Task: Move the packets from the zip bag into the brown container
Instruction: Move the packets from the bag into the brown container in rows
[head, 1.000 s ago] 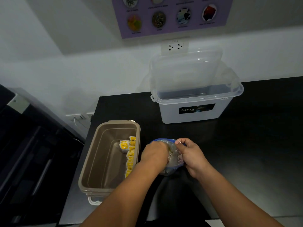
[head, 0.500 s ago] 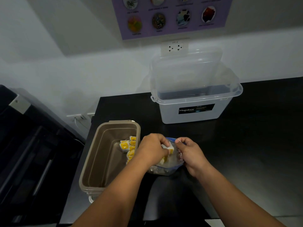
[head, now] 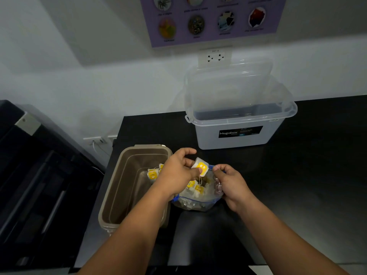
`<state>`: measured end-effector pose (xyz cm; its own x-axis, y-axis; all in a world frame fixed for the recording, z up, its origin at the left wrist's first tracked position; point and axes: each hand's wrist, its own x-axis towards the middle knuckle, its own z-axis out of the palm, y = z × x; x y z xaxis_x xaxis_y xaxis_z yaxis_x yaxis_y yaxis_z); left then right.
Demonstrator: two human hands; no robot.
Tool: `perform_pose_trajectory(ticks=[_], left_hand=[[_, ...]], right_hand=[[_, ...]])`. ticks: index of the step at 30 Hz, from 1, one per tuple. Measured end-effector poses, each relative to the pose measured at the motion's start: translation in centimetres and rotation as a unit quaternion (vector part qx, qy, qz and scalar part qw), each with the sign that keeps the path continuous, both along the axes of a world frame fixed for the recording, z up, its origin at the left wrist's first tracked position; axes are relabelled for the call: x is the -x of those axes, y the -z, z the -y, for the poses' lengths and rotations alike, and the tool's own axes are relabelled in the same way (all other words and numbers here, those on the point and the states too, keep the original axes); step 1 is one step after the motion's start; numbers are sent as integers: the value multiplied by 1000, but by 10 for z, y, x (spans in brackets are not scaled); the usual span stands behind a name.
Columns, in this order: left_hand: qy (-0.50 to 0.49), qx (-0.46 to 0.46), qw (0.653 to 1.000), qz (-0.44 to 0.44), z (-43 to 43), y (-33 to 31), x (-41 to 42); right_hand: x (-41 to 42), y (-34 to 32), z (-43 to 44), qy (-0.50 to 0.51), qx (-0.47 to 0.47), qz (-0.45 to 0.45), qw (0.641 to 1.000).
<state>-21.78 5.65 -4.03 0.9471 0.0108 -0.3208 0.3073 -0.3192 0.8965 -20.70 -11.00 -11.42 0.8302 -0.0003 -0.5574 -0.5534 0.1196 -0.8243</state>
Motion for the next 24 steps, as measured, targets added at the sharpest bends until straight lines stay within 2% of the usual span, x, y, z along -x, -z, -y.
perform_pose_trajectory(ticks=[6, 14, 18, 21, 24], left_hand=[[12, -84, 996, 41, -17, -27, 2], [-40, -184, 973, 134, -81, -69, -2], [-17, -297, 950, 97, -103, -67, -5], [42, -380, 923, 38, -110, -51, -7], [93, -416, 905, -11, -111, -26, -11]], right_hand=[[-1, 0, -3, 7, 0, 2, 1000], [0, -5, -3, 1, -5, -4, 1000], [0, -7, -3, -3, -14, -11, 1000], [0, -8, -3, -4, -9, -9, 1000], [-1, -8, -3, -7, -8, -7, 1000]])
